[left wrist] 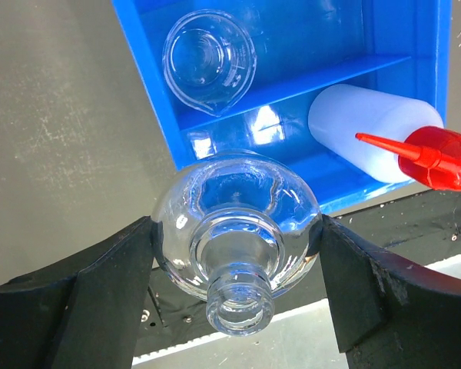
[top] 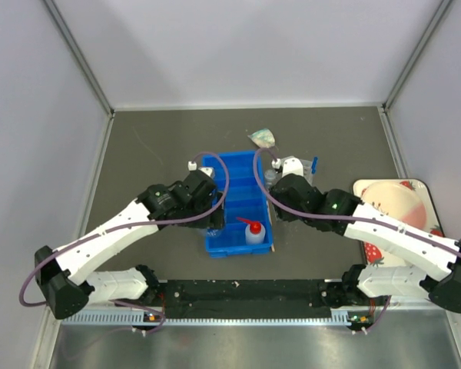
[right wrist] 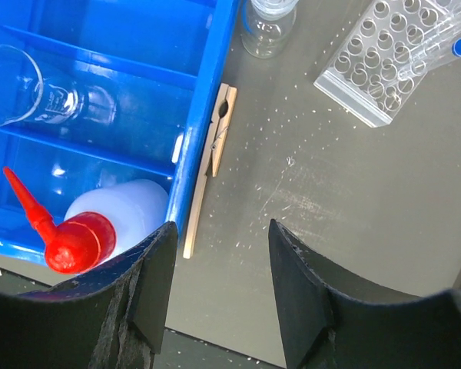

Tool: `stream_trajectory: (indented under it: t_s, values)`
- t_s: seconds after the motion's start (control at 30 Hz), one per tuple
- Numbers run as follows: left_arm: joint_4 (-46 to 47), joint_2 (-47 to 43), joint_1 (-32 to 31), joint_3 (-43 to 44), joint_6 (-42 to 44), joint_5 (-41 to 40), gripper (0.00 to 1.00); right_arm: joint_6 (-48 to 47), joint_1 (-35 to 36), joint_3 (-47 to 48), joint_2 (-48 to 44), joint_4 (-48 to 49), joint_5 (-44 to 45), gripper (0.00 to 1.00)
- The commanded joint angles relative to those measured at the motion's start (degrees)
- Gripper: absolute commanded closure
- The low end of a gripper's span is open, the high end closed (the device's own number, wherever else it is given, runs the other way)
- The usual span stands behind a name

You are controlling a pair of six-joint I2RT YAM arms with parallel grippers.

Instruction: Organize the chemistry lab equipment

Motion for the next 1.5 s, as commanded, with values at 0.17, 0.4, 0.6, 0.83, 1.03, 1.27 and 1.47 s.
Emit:
stream_trajectory:
  t_s: [0.17,0.4,0.6,0.83,1.03,1.27,1.47]
  values:
    - [5.47,5.8,-2.68,4.29,-2.51,-0.36,0.79,0.69,-1.4,-2.53,-4.71,1.54,1.22,0.49]
    - [6.44,9.49,-4.61,4.73,-3.21,-1.15,0.8,-0.11,-2.63,-3.49,-7.18,1.36,0.6,0.49]
    - [6.53,11.87,-6.02,5.26,-3.56,-2.2,0.81,-0.11,-3.07,-4.46,-8.06,1.27,0.34,0.48]
    - [7.31,14.5,-7.43,3.94,-4.18,-3.61,0.81,-0.02,-3.16,-5.25,-8.94,1.36,0.08,0.48]
    - [9.59,15.56,-7.43,2.01,-4.26,-3.7,0.81,0.16,-3.16,-6.3,-9.64,1.27,-0.19,0.48]
    - [13.29,16.35,-7.52,-1.15,-5.05,-3.26,0.82,0.51,-3.25,-7.45,-10.52,1.27,-0.36,0.48]
    - [15.49,16.62,-7.87,-3.7,-5.93,-4.04,0.82,0.6,-3.25,-7.89,-10.7,1.27,-0.71,0.48]
